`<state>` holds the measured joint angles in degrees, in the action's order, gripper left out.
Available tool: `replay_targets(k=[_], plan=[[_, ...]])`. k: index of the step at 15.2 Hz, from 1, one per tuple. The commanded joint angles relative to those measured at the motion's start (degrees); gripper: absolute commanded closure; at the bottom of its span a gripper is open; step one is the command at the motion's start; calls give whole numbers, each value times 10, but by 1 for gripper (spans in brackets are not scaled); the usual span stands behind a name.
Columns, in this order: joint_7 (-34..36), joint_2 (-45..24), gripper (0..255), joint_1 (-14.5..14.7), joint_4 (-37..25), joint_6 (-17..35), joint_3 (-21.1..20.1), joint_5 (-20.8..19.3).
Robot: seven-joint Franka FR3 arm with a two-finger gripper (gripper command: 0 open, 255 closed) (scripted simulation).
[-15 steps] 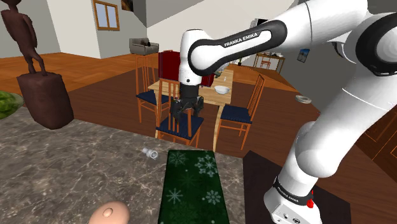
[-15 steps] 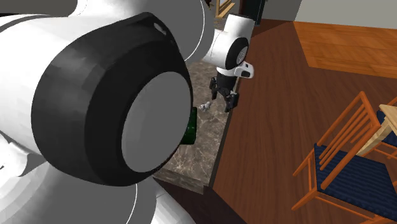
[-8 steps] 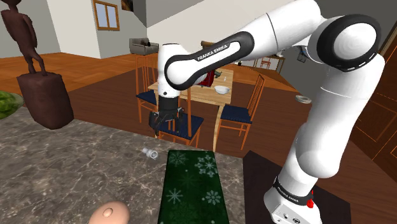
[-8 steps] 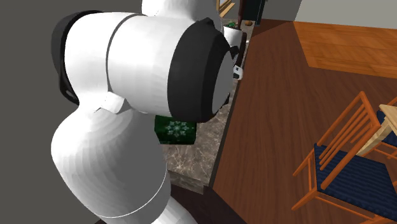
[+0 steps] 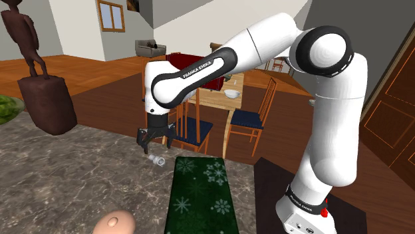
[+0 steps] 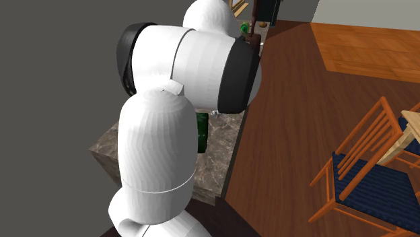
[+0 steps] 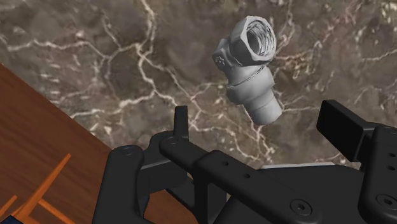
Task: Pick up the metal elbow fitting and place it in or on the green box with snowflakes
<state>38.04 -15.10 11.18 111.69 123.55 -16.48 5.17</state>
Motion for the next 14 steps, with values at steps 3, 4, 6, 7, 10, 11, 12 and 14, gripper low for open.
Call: replay_targets(k=[3, 4, 6, 7, 10, 11, 12, 14], plan=[[3, -17, 0, 4, 11, 27, 0, -3], [3, -21, 0, 5, 14, 34, 0, -4], [4, -27, 0, 6, 18, 45, 0, -5], [4, -27, 0, 6, 18, 45, 0, -5], [4, -27, 0, 6, 18, 45, 0, -5], [4, -27, 0, 6, 18, 45, 0, -5], [4, -27, 0, 6, 18, 45, 0, -5], [4, -27, 255, 6, 18, 45, 0, -5]])
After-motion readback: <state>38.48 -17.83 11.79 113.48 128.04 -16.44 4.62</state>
